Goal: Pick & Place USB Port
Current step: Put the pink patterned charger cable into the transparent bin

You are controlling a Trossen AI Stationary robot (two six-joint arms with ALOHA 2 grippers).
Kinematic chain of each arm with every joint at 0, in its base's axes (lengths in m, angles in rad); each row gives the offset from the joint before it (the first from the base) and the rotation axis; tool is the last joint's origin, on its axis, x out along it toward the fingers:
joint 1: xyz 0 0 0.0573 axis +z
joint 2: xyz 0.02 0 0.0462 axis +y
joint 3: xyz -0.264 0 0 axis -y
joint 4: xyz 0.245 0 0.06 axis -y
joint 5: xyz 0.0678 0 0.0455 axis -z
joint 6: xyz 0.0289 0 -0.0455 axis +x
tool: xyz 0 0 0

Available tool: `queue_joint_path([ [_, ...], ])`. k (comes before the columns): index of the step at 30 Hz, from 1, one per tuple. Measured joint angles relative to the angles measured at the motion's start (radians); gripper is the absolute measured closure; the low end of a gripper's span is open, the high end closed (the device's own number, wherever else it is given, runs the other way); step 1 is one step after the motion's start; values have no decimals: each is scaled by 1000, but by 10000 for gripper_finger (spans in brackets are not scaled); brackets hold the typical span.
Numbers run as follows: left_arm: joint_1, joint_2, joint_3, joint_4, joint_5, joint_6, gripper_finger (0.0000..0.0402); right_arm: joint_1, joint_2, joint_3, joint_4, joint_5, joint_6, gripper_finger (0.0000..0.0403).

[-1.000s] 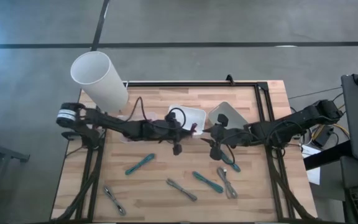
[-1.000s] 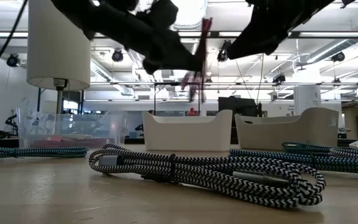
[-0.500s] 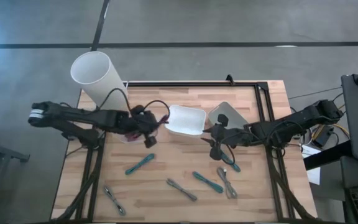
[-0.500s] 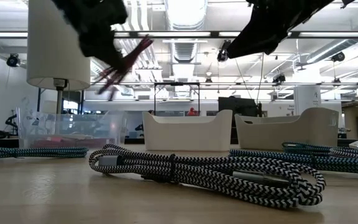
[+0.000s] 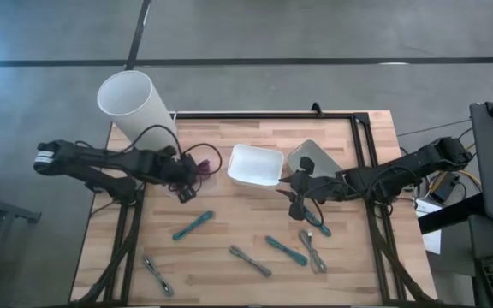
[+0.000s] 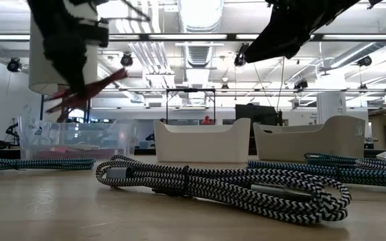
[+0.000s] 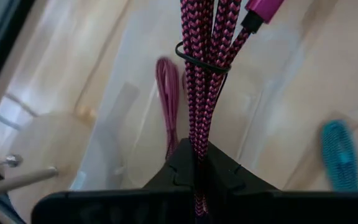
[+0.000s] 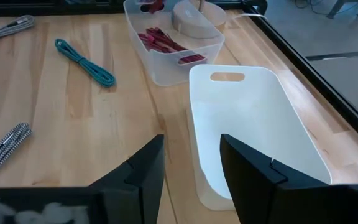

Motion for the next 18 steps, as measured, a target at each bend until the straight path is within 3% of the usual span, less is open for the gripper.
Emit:
queue_joint_path([
  [8,0,4,-175,140,13,0,392,0,0,0,0,0,-3,265],
  [18,5,4,-295,210,13,-52,392,0,0,0,2,0,-4,266],
])
